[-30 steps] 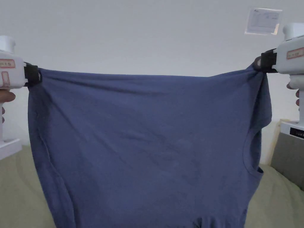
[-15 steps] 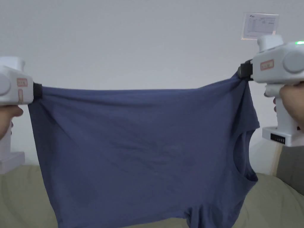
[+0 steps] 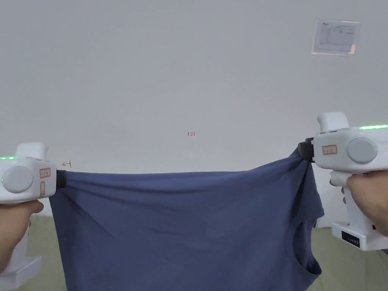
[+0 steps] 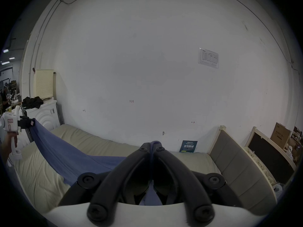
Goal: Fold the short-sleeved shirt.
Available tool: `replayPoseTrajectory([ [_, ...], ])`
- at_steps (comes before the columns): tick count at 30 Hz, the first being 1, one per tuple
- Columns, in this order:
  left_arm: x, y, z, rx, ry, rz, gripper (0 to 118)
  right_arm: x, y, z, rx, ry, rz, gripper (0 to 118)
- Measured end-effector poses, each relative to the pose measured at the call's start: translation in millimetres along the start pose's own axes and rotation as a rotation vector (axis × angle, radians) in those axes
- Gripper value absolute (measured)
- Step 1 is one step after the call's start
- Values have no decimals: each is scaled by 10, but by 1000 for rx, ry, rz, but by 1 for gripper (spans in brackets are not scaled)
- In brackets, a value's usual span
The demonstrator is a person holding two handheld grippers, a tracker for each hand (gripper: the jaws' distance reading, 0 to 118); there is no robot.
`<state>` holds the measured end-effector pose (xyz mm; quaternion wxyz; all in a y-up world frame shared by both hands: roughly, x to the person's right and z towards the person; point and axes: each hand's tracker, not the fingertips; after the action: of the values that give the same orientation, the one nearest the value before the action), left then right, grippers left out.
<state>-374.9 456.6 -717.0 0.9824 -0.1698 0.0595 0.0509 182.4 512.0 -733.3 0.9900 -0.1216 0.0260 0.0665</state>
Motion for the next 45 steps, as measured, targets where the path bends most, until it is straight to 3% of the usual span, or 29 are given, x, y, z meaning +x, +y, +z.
replayPoseTrajectory([
  [5, -85, -303, 471, -3, -27, 2, 0, -27, -262, 577, -7, 24, -21, 3],
  [9, -136, -802, 1012, -36, -40, -36, 0, -83, -784, 1233, -67, 20, 14, 3],
  [14, -200, -1843, 1724, -147, -62, -89, 0, -136, -1854, 1972, -175, 50, 6, 3],
  [19, -221, -3070, 2353, -241, -63, -65, 0, -318, -3273, 2660, -287, 81, -74, 3],
  [21, -280, -3562, 2423, -363, -70, -5, 0, -424, -3830, 2850, -339, 87, -89, 3],
  [26, -417, -4586, 2320, -532, 22, -22, 0, -488, -4951, 2881, -443, 70, -154, 3],
  [29, -381, -4800, 2309, -553, 15, -36, 0, -522, -5135, 2974, -479, 61, -196, 3],
  [32, -387, -4777, 2374, -539, -17, -25, 3, -474, -5253, 2969, -467, 33, -183, 6],
  [33, -382, -4733, 2393, -520, -16, -38, 16, -448, -5239, 2987, -438, 28, -175, 24],
  [34, -412, -4680, 2395, -490, -18, -56, 44, -415, -5201, 3008, -412, 34, -158, 56],
  [35, -418, -4613, 2452, -451, -32, -84, 82, -413, -5098, 3086, -407, 45, -155, 92],
  [36, -408, -4554, 2533, -436, -42, -116, 106, -406, -5040, 3139, -400, 54, -158, 116],
  [38, -307, -4338, 2981, -329, -72, -170, 105, -414, -4865, 3349, -285, 82, -127, 117],
  [45, -29, -4014, 4322, -97, -129, -245, 104, -666, -4239, 4346, -106, 138, -171, 113],
])
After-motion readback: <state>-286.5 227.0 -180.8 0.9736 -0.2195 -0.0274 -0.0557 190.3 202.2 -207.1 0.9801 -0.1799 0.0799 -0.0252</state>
